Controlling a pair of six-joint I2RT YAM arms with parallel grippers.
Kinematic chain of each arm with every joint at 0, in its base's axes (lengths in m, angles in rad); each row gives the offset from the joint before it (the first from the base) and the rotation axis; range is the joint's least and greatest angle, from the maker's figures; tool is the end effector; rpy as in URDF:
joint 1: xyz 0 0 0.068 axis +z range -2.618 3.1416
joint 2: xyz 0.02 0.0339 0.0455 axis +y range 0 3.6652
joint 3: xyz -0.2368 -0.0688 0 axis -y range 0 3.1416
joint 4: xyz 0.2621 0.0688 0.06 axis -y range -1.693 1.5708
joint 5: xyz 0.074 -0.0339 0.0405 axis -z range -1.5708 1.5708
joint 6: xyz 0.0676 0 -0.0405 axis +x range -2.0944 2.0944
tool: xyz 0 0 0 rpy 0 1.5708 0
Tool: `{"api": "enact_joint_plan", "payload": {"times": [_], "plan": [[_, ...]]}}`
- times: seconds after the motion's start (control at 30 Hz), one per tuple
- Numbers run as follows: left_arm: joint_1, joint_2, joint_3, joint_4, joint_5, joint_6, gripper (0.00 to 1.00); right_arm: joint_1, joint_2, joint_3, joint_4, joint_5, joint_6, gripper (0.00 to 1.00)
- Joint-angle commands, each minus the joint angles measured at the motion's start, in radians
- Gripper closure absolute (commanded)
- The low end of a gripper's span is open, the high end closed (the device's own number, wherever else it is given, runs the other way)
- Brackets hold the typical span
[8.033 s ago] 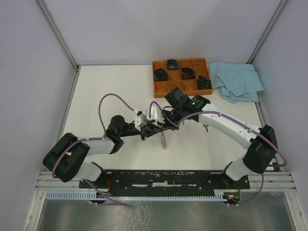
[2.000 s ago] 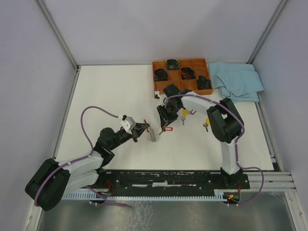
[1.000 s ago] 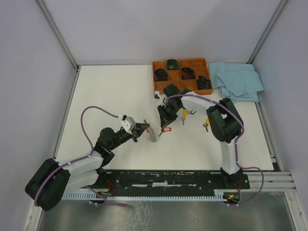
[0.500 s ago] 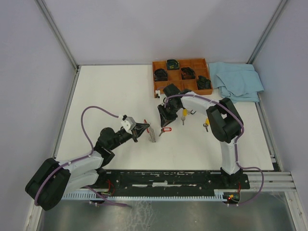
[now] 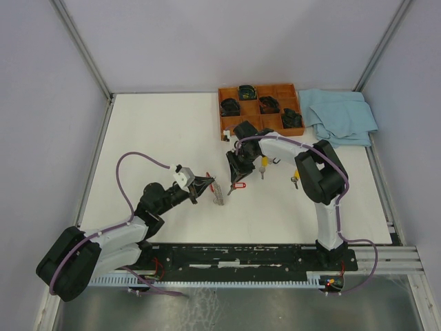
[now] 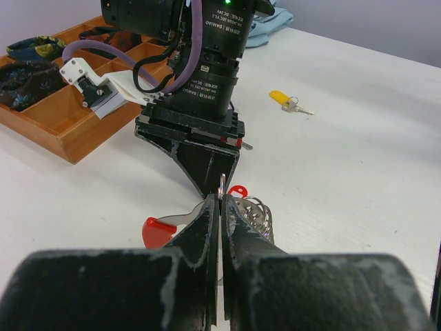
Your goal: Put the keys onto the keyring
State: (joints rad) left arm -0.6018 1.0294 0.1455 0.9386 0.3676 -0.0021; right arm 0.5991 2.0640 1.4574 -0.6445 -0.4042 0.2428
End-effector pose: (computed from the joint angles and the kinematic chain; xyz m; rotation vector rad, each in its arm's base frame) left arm 0.1902 -0.1601 0.1593 0.7433 1.3812 -0.7566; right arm 0.3355 0.2613 0.0927 -0.6135 2.8618 0.7398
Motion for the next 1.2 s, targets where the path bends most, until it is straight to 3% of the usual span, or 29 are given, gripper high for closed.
{"api": "enact_joint_plan", "payload": {"times": [0.0, 0.73, 1.03, 1.17], "plan": [[-0.003, -0.010, 0.011, 0.048, 0.002, -0.028, 0.97, 0.001, 0.014, -0.002, 0.017, -0.007, 0.011, 0.69], [-0.003, -0.012, 0.009, 0.042, 0.002, -0.030, 0.97, 0.007, 0.013, -0.008, 0.029, -0.032, 0.015, 0.82], [-0.003, -0.010, 0.010, 0.046, -0.001, -0.030, 0.97, 0.008, -0.005, -0.012, 0.013, -0.020, -0.024, 0.99], [-0.003, -0.002, 0.014, 0.050, -0.012, -0.035, 0.97, 0.007, -0.053, -0.036, 0.029, 0.006, -0.050, 0.99]]}}
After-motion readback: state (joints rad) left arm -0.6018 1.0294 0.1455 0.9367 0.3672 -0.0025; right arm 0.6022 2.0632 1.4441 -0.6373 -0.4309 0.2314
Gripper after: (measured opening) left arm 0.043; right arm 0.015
